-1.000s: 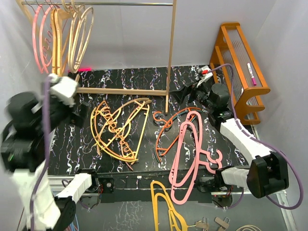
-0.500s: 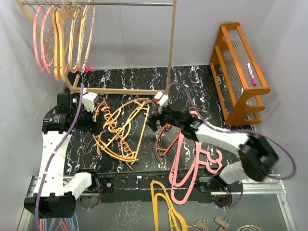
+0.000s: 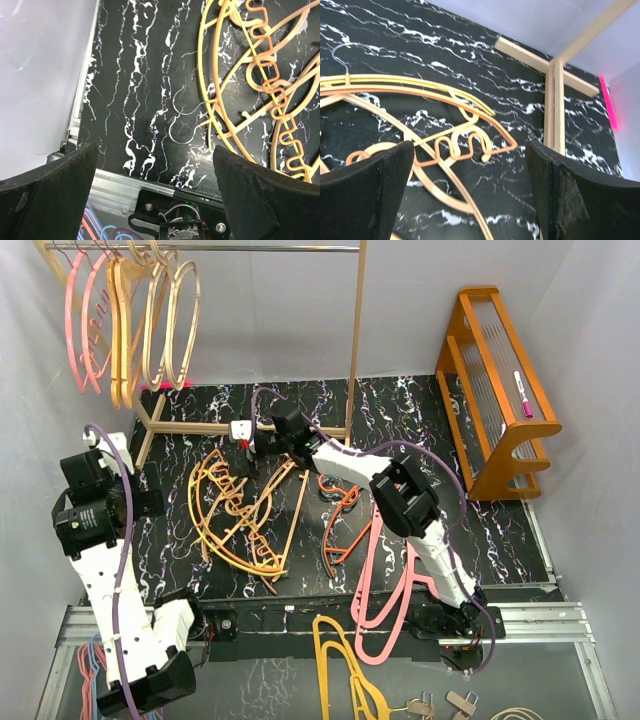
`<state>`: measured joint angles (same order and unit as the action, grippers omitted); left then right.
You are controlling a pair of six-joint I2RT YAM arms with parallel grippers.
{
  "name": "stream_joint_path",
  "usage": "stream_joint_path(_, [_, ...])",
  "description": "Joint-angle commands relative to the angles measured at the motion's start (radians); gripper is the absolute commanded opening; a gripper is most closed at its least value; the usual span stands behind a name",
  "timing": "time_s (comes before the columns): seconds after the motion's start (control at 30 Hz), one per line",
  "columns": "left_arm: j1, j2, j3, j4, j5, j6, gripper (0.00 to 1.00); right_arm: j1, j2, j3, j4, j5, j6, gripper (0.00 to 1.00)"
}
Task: Organize the hangers
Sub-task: Adjust the hanger at the center of the board.
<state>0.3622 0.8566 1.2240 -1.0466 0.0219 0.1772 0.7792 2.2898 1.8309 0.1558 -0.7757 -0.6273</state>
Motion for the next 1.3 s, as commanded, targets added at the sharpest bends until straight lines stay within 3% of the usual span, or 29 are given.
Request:
stream_joint_path(0.0, [0.027, 0.007, 0.095, -0.086, -0.023, -0.027, 0.97, 0.000, 0.122, 0.187, 0.022, -0.211, 0.039, 0.95])
stream_joint_path(0.2, [0.029, 0.080, 0.209, -0.170, 0.010, -0.019, 0.97, 0.026, 0.263, 0.333, 0.063, -0.131, 0.196, 0.85])
stream_joint_path(0.33, [0.029, 0.150, 0.255, -0.221, 0.041, 0.010, 0.97, 0.068, 0.339, 0.380, 0.087, 0.050, 0.362, 0.83])
stream_joint_path(0.53, [0.029, 0.186, 0.222, -0.219, 0.104, 0.100, 0.97, 0.152, 0.376, 0.356, 0.048, 0.379, 0.248, 0.84])
stream_joint_path(0.73, [0.029, 0.207, 0.149, -0.258, 0.156, 0.242, 0.97, 0.148, 0.346, 0.338, -0.140, 0.758, 0.161, 0.58])
stream_joint_path(0.9, [0.030, 0.255, 0.054, -0.281, 0.208, 0.336, 0.97, 0.130, 0.195, 0.118, -0.264, 0.886, 0.204, 0.46])
stream_joint_path(1.0, [0.029, 0.288, 0.053, -0.273, 0.245, 0.357, 0.97, 0.120, 0.117, -0.017, -0.283, 0.973, 0.296, 0.40])
stream_joint_path(1.13, [0.029, 0.348, 0.081, -0.325, 0.334, 0.422, 0.97, 0.105, 0.076, -0.045, -0.420, 1.032, 0.532, 0.28])
stream_joint_path(1.27, [0.027, 0.416, 0.090, -0.388, 0.402, 0.500, 0.97, 0.104, 0.040, -0.046, -0.534, 0.929, 0.739, 0.33])
